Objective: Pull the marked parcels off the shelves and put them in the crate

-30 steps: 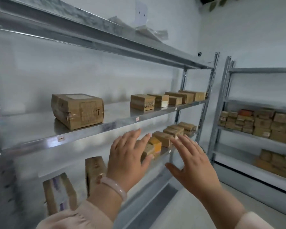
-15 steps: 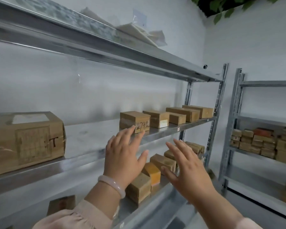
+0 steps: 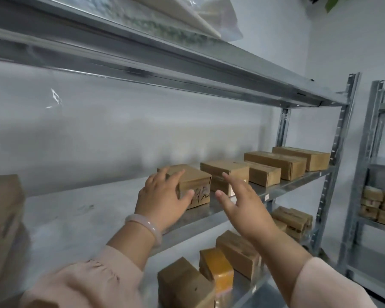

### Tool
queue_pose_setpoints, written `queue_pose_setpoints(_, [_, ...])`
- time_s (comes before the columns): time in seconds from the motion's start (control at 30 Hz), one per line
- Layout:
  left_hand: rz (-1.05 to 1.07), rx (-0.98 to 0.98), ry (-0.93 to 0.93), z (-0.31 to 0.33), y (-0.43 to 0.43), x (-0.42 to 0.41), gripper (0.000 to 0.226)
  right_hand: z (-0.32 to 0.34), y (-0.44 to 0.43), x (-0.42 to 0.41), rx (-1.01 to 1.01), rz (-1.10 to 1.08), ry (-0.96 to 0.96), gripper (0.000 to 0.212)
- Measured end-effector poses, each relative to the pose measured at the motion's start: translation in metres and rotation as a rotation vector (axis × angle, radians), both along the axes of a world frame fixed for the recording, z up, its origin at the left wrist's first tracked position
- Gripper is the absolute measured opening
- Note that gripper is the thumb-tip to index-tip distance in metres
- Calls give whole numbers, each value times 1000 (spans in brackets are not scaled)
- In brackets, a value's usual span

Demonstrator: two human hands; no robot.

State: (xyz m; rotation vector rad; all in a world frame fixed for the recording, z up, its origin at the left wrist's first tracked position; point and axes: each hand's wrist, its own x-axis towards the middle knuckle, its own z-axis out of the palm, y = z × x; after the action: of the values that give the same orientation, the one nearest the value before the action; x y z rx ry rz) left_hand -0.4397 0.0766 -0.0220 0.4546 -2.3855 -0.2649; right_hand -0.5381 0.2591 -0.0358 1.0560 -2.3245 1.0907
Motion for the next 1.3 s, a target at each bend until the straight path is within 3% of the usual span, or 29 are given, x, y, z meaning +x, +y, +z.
queue_pose_setpoints(0.23, [100, 322, -39, -3, -18, -48, 62, 22, -67, -70, -68, 210, -208, 54])
queue_pose_setpoints(0.33, [116, 430, -2, -4, -17, -65, 58, 28, -81, -91, -92, 311, -455, 58])
queue_pose_setpoints(0.4, [86, 497, 63, -5, -13, -69, 50, 26, -88, -100, -11, 366, -536, 46])
queue_pose_setpoints(0.5, [84, 499, 151, -5, -5, -68, 43, 21, -85, -101, 25, 454, -520, 31])
queue_pose_setpoints(0.6, [109, 471, 321, -5, 6, -64, 38, 14, -73, -97, -166, 614, -533, 18])
queue_pose_setpoints(0.73, [160, 355, 542, -10, 30, -57, 46, 1, -58, -89, -363, 836, -573, 47])
queue_pose_setpoints(0.83, [188, 345, 602, -13, 43, -56, 56, -6, -52, -82, -419, 921, -540, 54])
queue_pose_setpoints(1.13, [196, 498, 622, -9, 64, -54, 95, -24, -37, -82, -403, 956, -387, 42])
queue_pose_setpoints(1.23, [129, 621, 723, -11, 62, -51, 90, -23, -37, -89, -495, 917, -542, 36])
queue_pose_setpoints(1.3, [-39, 787, 806, -12, 62, -51, 81, -22, -39, -95, -462, 961, -661, 43])
